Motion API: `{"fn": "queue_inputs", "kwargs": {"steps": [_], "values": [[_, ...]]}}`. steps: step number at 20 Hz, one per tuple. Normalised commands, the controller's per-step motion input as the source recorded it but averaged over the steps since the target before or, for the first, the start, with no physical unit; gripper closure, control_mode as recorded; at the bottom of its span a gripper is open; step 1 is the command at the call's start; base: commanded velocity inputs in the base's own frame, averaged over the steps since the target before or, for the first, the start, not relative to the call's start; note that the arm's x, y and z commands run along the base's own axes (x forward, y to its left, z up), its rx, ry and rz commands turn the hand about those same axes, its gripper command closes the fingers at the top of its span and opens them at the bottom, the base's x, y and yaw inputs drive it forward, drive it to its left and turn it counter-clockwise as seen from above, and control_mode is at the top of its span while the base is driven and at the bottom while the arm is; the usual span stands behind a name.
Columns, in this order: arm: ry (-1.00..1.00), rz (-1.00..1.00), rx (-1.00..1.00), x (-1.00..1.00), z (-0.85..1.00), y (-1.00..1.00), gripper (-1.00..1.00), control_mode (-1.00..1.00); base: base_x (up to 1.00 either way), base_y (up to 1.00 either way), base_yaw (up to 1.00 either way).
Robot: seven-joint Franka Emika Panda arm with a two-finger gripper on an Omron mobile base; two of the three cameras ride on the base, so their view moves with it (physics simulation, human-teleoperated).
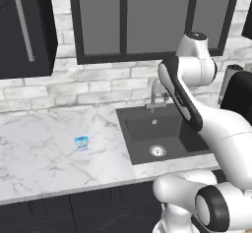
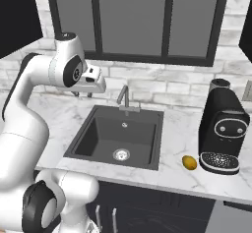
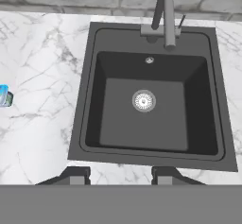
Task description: Turn on the sink faucet. Then move the lemon from the counter to the sink. Turn off the sink. Move the vegetable from the sink to the pot next to the stove. Finally move the pot to the rear left burner.
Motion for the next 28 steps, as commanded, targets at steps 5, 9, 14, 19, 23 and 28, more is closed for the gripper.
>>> {"fn": "queue_inputs", "kwargs": {"steps": [5,9,14,19,23,28], "values": [[0.0,0.0,0.0,0.0,0.0,0.0,-1.0,1.0,0.0,-0.22,0.0],[0.0,0.0,0.0,0.0,0.0,0.0,-1.0,1.0,0.05,-0.53,-0.01],[0.0,0.0,0.0,0.0,0.0,0.0,-1.0,1.0,0.09,-0.53,0.0],[0.0,0.0,0.0,0.0,0.0,0.0,-1.0,1.0,0.11,-0.49,0.0],[0.0,0.0,0.0,0.0,0.0,0.0,-1.0,1.0,0.1,-0.52,0.0],[0.0,0.0,0.0,0.0,0.0,0.0,-1.0,1.0,0.13,-0.5,0.0]]}}
